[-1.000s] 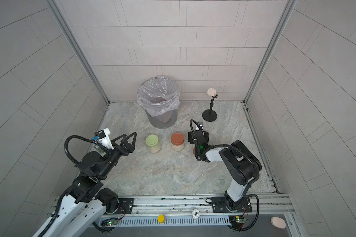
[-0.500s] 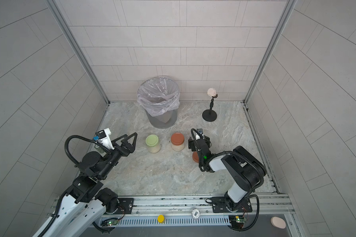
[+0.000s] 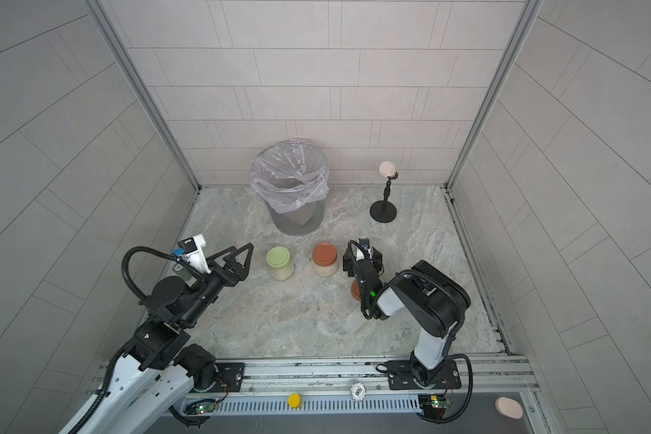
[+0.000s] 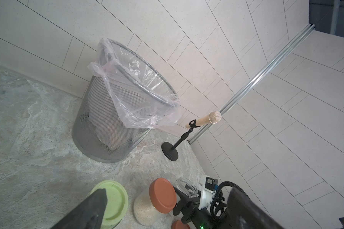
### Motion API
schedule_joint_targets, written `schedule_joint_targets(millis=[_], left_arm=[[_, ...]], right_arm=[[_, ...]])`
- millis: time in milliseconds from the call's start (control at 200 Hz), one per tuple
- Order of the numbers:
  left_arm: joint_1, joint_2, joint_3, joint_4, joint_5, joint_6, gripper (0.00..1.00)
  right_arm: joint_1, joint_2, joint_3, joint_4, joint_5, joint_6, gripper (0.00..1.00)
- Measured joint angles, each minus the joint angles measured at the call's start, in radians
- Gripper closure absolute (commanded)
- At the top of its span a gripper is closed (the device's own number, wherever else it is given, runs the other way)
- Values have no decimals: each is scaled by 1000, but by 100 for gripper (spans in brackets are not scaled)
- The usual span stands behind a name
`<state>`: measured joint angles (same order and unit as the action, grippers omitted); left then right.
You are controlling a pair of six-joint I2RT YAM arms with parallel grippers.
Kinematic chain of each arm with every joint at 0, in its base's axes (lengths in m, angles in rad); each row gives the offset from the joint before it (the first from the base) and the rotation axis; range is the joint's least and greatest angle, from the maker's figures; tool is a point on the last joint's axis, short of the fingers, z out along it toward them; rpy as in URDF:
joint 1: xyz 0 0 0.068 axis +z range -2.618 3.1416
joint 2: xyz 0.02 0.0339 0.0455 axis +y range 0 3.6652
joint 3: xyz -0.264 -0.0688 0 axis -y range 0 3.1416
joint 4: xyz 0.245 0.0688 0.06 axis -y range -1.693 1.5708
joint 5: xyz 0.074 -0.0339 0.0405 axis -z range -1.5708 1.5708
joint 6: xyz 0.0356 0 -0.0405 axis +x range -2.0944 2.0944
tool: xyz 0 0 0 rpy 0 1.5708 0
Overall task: Empty moldy rice from jars
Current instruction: Place the jar at the center of the board.
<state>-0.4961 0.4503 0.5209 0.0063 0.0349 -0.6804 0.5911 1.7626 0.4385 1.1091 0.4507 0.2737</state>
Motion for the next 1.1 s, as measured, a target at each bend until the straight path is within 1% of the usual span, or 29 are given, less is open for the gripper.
schedule_joint_targets(millis=[205,345,570,705,811,891,911,1101], left_arm=[[0,2,-5,4,6,0,0],[0,2,-8,3,6,0,0],[0,-5,-13,3,4,0,0],[0,-15,-20,0,-1,1,0],[0,-19,-21,-4,-3,1,0],[0,-19,-22,-4,-6,1,0],[0,-19,-22,-4,-6,1,0],[0,-19,-22,-4,-8,4,0]], right_arm=[[0,40,43,5,14,16,26],[0,62,73,-6,29,23,19],[0,77,88,-6,48,38,14],[0,77,88,-7,48,44,11],[0,77,88,-8,42,45,6],[-1,83,81,-45,21,49,4],[-1,86,79,-58,19,50,1],[0,102,68,-130,-10,56,0]])
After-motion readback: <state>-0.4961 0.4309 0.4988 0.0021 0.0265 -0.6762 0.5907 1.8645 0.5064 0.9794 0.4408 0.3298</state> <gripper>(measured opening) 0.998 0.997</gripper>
